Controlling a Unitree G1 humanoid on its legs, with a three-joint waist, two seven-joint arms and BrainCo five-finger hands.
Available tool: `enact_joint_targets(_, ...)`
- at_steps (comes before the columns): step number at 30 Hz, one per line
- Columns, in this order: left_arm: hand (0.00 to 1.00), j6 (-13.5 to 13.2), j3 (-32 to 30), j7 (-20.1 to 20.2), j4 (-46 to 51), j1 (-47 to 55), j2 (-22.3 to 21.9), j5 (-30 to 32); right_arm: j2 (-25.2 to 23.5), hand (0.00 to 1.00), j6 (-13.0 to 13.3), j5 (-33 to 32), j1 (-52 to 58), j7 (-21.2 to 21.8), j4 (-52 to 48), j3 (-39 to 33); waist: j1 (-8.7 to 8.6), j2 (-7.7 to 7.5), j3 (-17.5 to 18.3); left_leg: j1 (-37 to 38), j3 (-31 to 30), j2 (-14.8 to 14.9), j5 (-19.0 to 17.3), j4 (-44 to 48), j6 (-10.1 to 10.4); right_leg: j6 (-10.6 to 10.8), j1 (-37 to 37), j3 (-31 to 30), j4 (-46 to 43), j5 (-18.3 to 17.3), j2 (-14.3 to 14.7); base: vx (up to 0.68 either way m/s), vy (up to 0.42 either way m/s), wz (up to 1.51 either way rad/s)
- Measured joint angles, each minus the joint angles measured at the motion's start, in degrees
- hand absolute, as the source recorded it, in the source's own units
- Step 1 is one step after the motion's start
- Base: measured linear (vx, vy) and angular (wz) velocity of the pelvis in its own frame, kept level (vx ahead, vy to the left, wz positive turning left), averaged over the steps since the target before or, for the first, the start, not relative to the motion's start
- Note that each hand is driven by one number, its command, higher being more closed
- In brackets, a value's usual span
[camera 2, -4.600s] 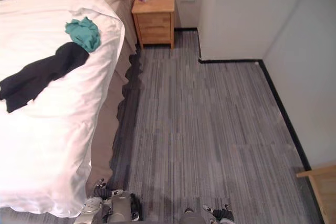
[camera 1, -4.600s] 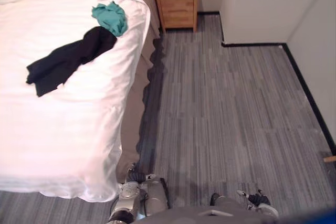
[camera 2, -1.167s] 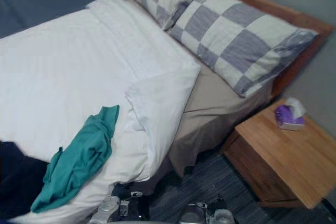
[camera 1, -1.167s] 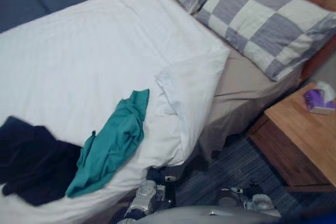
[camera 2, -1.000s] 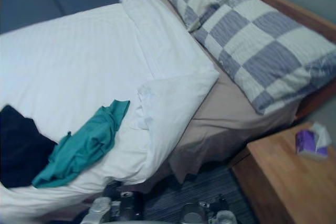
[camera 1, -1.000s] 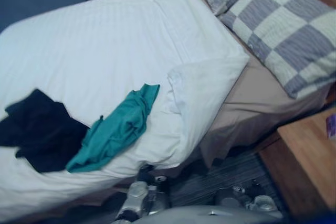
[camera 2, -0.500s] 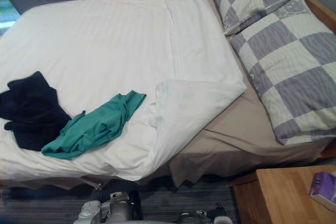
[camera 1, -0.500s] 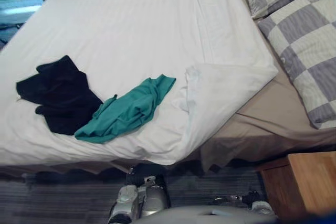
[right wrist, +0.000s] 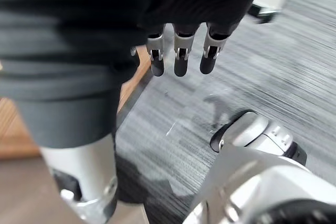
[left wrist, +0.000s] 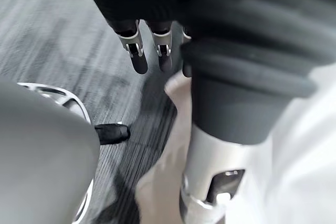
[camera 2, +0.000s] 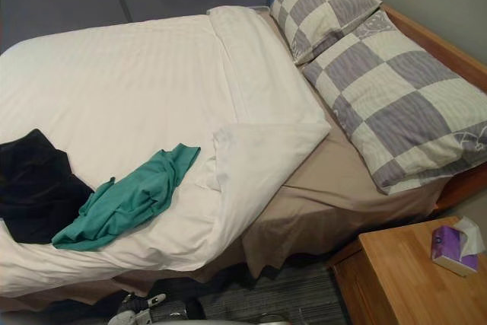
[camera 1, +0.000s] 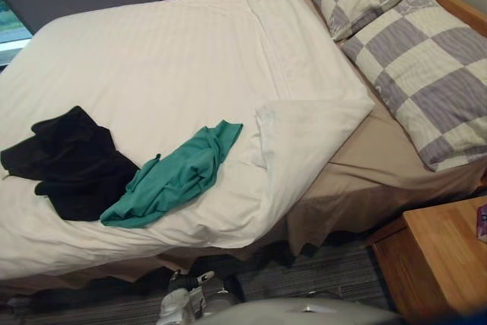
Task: Tidy the bed and pick cloth on bed and put in laundry
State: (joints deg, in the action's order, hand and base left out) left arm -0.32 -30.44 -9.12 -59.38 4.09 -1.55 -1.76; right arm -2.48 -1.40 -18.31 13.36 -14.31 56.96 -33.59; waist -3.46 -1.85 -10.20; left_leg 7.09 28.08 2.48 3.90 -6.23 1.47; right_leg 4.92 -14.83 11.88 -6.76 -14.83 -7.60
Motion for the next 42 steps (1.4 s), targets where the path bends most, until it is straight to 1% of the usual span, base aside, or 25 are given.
enact_joint_targets(1,0.0,0.1,-1.7,0.0,0.0,0.2,0.0,0.0,0.9,0.0,-0.2,-0.8,0.2,-0.2,-1.8,-2.4,-0.03,0.01,0.2,0.1,0.1,-0.5,-0.5,0.0,-0.6,0.6,-0.4,0.0,-0.1,0.3,-0.6,0.02,0.139,0.0)
enact_joint_targets(2,0.0,0.1,-3.4,0.0,0.1,0.7,0.0,0.1,2.8,0.0,-0.3,-0.7,0.1,-0.8,-5.4,-5.7,0.04,0.16,0.3,0.4,0.5,-0.6,-1.0,0.0,-1.0,2.3,-0.4,0.1,-0.5,1.4,-0.8,0.02,0.138,0.0)
enact_joint_targets(3,0.0,0.1,-3.7,0.0,0.1,0.9,0.1,0.2,3.3,0.0,-0.3,-0.6,0.1,-1.0,-6.2,-6.2,0.08,0.15,0.3,0.4,0.6,-0.6,-1.1,0.0,-1.1,2.7,-0.3,0.1,-0.6,1.6,-0.9,0.02,0.143,-0.03)
enact_joint_targets(4,0.0,0.0,-4.6,0.1,0.2,1.6,0.4,0.3,5.4,0.0,-0.4,-0.5,0.0,-1.6,-10.3,-7.8,0.2,-0.01,0.5,0.7,1.1,-0.5,-1.5,0.0,-1.1,3.4,0.3,0.1,-1.6,2.2,-0.9,0.03,0.131,-0.17)
enact_joint_targets(5,0.0,0.0,-5.7,0.1,0.2,2.2,0.8,0.6,7.7,0.0,-0.5,0.9,-0.1,-2.1,-16.5,-9.0,0.32,-0.32,0.9,0.7,1.5,-0.5,-2.1,0.0,-1.0,2.8,1.3,0.1,-2.7,2.6,-1.2,0.03,0.129,-0.21)
enact_joint_targets(6,0.0,0.0,-5.6,0.1,0.2,2.6,0.9,0.7,9.3,0.0,-0.4,2.2,-0.1,-2.3,-19.3,-9.1,0.24,0.05,1.2,0.7,1.8,-0.5,-2.3,0.0,-1.1,2.2,1.5,0.2,-2.8,3.1,-1.2,0.02,0.124,-0.21)
enact_joint_targets(7,0.0,0.0,-5.5,0.3,0.4,4.0,0.9,0.8,12.9,0.0,-0.6,4.1,-0.3,-2.6,-24.9,-9.5,0.18,-0.48,1.1,0.6,2.6,-0.3,-2.7,0.0,-1.0,1.9,1.8,0.3,-2.8,4.2,-1.1,0.01,0.095,-0.07)
enact_joint_targets(9,0.0,-0.1,-3.5,0.5,0.4,5.5,0.9,1.4,18.4,0.0,-0.6,9.9,-0.8,-4.0,-34.3,-11.6,-0.09,-0.33,2.2,0.3,3.8,0.2,-3.2,0.0,-0.5,0.9,2.4,0.4,-3.0,5.8,-0.8,0.02,0.096,0.04)
enact_joint_targets(10,0.0,-0.1,-3.1,0.5,0.7,5.9,1.0,1.4,19.6,0.0,-0.6,11.1,-1.1,-4.2,-36.2,-12.1,-0.09,-0.44,2.5,0.3,4.1,0.4,-3.4,0.0,-0.2,0.5,2.5,0.4,-3.0,6.2,-0.8,0.03,0.077,0.11)
enact_joint_targets(11,0.0,-0.3,-1.4,0.6,0.8,6.4,1.6,1.4,21.8,0.0,-0.7,15.3,-2.4,-4.9,-38.5,-12.9,-0.16,-0.5,3.2,0.4,4.3,0.5,-3.4,0.0,-0.3,0.3,2.5,0.4,-3.3,6.6,-0.7,0.04,0.054,0.15)
enact_joint_targets(12,0.0,-0.3,0.9,1.0,0.9,6.8,2.5,1.8,23.4,0.0,-0.8,18.5,-3.7,-5.9,-39.7,-12.9,-0.15,-1.12,3.6,0.4,3.5,0.4,-3.5,0.0,-0.3,0.3,2.6,0.7,-4.0,6.6,-0.7,0.03,0.043,0.2)
enact_joint_targets(13,0.0,-0.4,1.9,1.4,0.9,7.0,2.7,2.3,24.0,0.0,-0.9,19.9,-4.5,-6.1,-40.0,-12.6,-0.17,-1.21,3.8,0.4,3.0,0.4,-3.4,0.0,-0.2,0.2,2.7,0.8,-4.5,6.6,-0.7,0.04,0.027,0.26)
enact_joint_targets(15,0.0,-0.6,6.2,1.8,0.9,7.8,4.4,3.3,26.1,0.0,-1.8,24.8,-7.5,-6.2,-40.4,-8.8,-0.31,-1.88,4.5,0.0,1.8,0.3,-3.2,0.0,0.0,0.2,3.5,0.8,-6.1,6.6,-0.7,0.04,0.028,0.21)
enact_joint_targets(17,0.0,-0.6,8.8,1.8,0.7,8.3,5.2,3.7,27.7,0.0,-2.2,28.2,-10.4,-6.2,-40.4,-4.5,-0.45,-1.94,4.6,-0.2,0.5,-0.1,-3.1,0.0,-0.1,0.0,3.6,0.8,-6.2,6.4,-0.9,0.05,0.027,0.19)
enact_joint_targets(18,0.0,-0.5,10.4,1.7,0.6,8.3,5.7,3.7,28.6,0.0,-2.4,29.1,-12.5,-6.2,-40.5,-1.8,-0.55,-1.84,4.6,-0.3,-0.5,-0.7,-2.9,0.0,-0.3,-0.7,3.7,0.9,-6.1,6.0,-0.9,0.05,0.024,0.27)
enact_joint_targets(19,0.0,-0.6,11.1,1.7,0.6,8.3,6.0,3.8,28.9,0.0,-2.4,30.3,-13.6,-6.2,-40.5,-0.5,-0.6,-1.7,4.6,-0.4,-0.9,-0.9,-2.9,0.1,-0.5,-1.0,3.7,0.9,-6.0,5.8,-1.0,0.04,0.023,0.37)
enact_joint_targets(23,0.0,-1.1,15.7,1.6,0.7,7.8,6.5,5.4,30.3,0.0,-2.5,35.6,-20.8,-6.0,-43.6,10.8,-0.46,-0.24,3.8,-2.2,-4.0,-1.8,-1.3,0.1,-2.8,-1.1,3.2,1.7,-4.2,5.7,-1.4,0.0,0.02,0.35)
enact_joint_targets(26,0.0,-1.1,18.2,1.3,0.6,7.8,6.8,5.7,30.2,0.0,-2.2,38.4,-25.9,-4.4,-44.7,20.5,0.1,0.26,3.2,-2.4,-5.9,-2.3,-0.7,0.1,-3.5,-1.0,2.0,2.5,-2.9,5.7,-1.4,0.01,-0.006,0.27)
enact_joint_targets(27,0.0,-1.1,18.7,1.2,0.7,7.8,6.9,5.7,30.2,0.0,-2.1,39.2,-26.9,-3.9,-44.7,22.3,0.16,0.31,3.0,-2.5,-6.3,-2.3,-0.5,0.1,-3.6,-1.0,1.9,2.9,-2.9,5.7,-1.3,0.0,-0.015,0.31)
enact_joint_targets(30,0.0,-1.2,20.2,1.1,0.6,7.1,7.3,5.7,30.1,0.0,-1.8,42.2,-34.3,-2.2,-44.7,31.7,1.35,0.6,0.6,-3.9,-7.8,-2.3,0.5,0.1,-3.8,-1.0,2.5,3.6,-2.5,5.7,-1.0,-0.04,-0.015,0.2)
enact_joint_targets(32,0.0,-1.2,20.8,1.0,0.6,6.1,7.7,5.7,29.9,0.0,-1.8,42.6,-38.4,-1.7,-44.4,34.6,1.49,0.37,-1.7,-4.7,-8.5,-2.4,1.2,0.3,-3.9,-0.9,2.6,4.1,-2.0,5.6,-0.9,-0.09,-0.01,0.18)
enact_joint_targets(34,0.0,-1.2,21.3,0.3,0.7,5.3,8.0,5.7,29.4,0.0,-1.8,44.5,-42.7,-1.3,-43.3,37.7,2.23,0.55,-2.7,-7.0,-8.8,-2.3,2.1,0.4,-4.0,-0.8,4.6,4.4,-1.6,5.5,-0.8,-0.1,-0.011,0.09)
enact_joint_targets(36,0.0,-1.2,21.5,-0.2,0.6,3.6,7.9,5.7,29.4,0.0,-1.5,44.5,-49.2,-1.0,-39.9,40.8,3.37,0.85,-4.9,-9.6,-9.9,-2.3,3.5,0.4,-3.9,-1.3,6.9,4.3,-1.7,5.0,-0.7,-0.12,-0.006,0.12)
enact_joint_targets(39,0.0,-1.3,21.6,-0.8,0.6,1.7,8.1,5.7,29.4,0.0,-1.5,44.6,-54.5,-0.9,-37.3,42.3,4.36,0.84,-6.5,-13.1,-10.1,-1.8,5.0,0.4,-3.8,-2.1,10.5,3.7,-2.2,4.4,-0.3,-0.14,-0.012,0.06)
enact_joint_targets(42,0.0,-1.4,23.1,-1.3,0.6,0.3,8.8,5.7,29.4,0.0,-1.6,45.8,-58.1,-0.9,-34.4,43.3,4.42,0.78,-7.3,-16.4,-10.7,-1.7,6.4,0.4,-3.7,-2.1,13.5,3.2,-2.2,3.2,0.0,-0.14,-0.021,0.09)
